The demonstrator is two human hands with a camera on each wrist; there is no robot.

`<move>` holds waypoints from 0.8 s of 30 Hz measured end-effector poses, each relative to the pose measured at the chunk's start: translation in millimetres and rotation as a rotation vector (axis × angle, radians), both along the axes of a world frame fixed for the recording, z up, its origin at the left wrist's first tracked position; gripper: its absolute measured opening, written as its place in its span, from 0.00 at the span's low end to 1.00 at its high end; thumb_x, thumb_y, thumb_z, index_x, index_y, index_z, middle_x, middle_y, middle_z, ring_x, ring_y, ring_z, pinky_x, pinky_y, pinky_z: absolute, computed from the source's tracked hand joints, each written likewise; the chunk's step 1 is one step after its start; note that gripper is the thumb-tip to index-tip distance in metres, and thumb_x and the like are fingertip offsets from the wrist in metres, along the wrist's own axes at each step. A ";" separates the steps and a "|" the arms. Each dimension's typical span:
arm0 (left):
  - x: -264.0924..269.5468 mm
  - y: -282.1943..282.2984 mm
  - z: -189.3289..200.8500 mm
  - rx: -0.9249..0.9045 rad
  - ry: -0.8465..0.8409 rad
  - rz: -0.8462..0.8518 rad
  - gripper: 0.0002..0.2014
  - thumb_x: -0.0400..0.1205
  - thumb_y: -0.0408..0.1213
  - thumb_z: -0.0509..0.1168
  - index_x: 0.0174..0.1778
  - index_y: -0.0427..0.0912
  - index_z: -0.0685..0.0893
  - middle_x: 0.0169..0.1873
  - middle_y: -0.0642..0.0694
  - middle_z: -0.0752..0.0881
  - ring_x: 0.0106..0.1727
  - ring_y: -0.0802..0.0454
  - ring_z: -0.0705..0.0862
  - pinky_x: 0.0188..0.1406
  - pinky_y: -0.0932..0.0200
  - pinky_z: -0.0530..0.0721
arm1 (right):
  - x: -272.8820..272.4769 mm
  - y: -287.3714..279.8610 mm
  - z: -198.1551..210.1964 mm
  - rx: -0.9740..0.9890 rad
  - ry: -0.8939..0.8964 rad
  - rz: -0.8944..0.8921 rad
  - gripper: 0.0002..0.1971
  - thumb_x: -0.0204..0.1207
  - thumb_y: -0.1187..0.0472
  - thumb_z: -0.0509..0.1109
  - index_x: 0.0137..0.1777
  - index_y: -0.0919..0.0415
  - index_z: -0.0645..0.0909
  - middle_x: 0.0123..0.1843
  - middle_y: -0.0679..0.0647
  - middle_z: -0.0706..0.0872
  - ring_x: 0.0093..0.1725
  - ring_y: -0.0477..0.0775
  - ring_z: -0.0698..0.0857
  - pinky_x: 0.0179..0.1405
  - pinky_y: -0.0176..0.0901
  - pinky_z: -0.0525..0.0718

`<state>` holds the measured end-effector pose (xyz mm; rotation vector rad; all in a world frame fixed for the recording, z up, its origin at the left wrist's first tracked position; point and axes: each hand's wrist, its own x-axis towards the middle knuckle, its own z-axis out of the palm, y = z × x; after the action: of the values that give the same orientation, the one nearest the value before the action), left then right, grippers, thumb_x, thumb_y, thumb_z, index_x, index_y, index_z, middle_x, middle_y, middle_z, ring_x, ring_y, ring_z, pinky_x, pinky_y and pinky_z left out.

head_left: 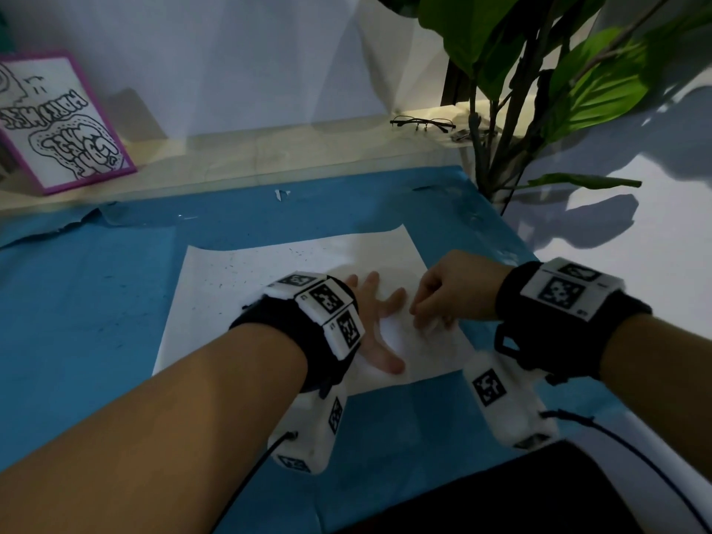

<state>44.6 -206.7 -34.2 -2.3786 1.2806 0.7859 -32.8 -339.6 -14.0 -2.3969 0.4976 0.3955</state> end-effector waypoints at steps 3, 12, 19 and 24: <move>0.2 -0.2 -0.2 0.005 -0.010 -0.005 0.52 0.74 0.69 0.62 0.80 0.62 0.31 0.82 0.46 0.31 0.83 0.39 0.37 0.79 0.36 0.46 | -1.2 3.0 -1.7 0.001 -0.007 0.022 0.07 0.65 0.64 0.79 0.30 0.54 0.86 0.26 0.47 0.86 0.23 0.39 0.82 0.28 0.32 0.82; -0.7 1.7 -0.1 -0.009 -0.016 -0.003 0.51 0.74 0.69 0.62 0.81 0.61 0.33 0.82 0.46 0.32 0.83 0.39 0.38 0.79 0.36 0.45 | -6.0 6.8 -5.1 0.003 -0.008 0.075 0.04 0.64 0.64 0.80 0.32 0.56 0.88 0.24 0.44 0.85 0.25 0.40 0.82 0.35 0.37 0.85; -1.9 1.2 0.3 -0.024 -0.023 -0.006 0.52 0.73 0.69 0.63 0.81 0.60 0.33 0.83 0.44 0.33 0.83 0.38 0.39 0.78 0.35 0.45 | -18.1 4.8 -8.8 -0.074 -0.132 0.032 0.09 0.64 0.62 0.80 0.28 0.49 0.84 0.28 0.41 0.84 0.29 0.39 0.79 0.34 0.34 0.80; -0.6 0.4 0.9 -0.020 -0.016 -0.002 0.52 0.73 0.70 0.62 0.81 0.61 0.32 0.83 0.44 0.33 0.83 0.38 0.39 0.78 0.35 0.46 | -25.0 6.0 -9.0 -0.071 -0.149 0.030 0.09 0.64 0.61 0.80 0.29 0.49 0.84 0.29 0.40 0.84 0.27 0.34 0.80 0.30 0.25 0.76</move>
<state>44.0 -206.3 -33.3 -2.3940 1.2906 0.7552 -57.8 -333.6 -23.0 -2.4824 0.4142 0.2127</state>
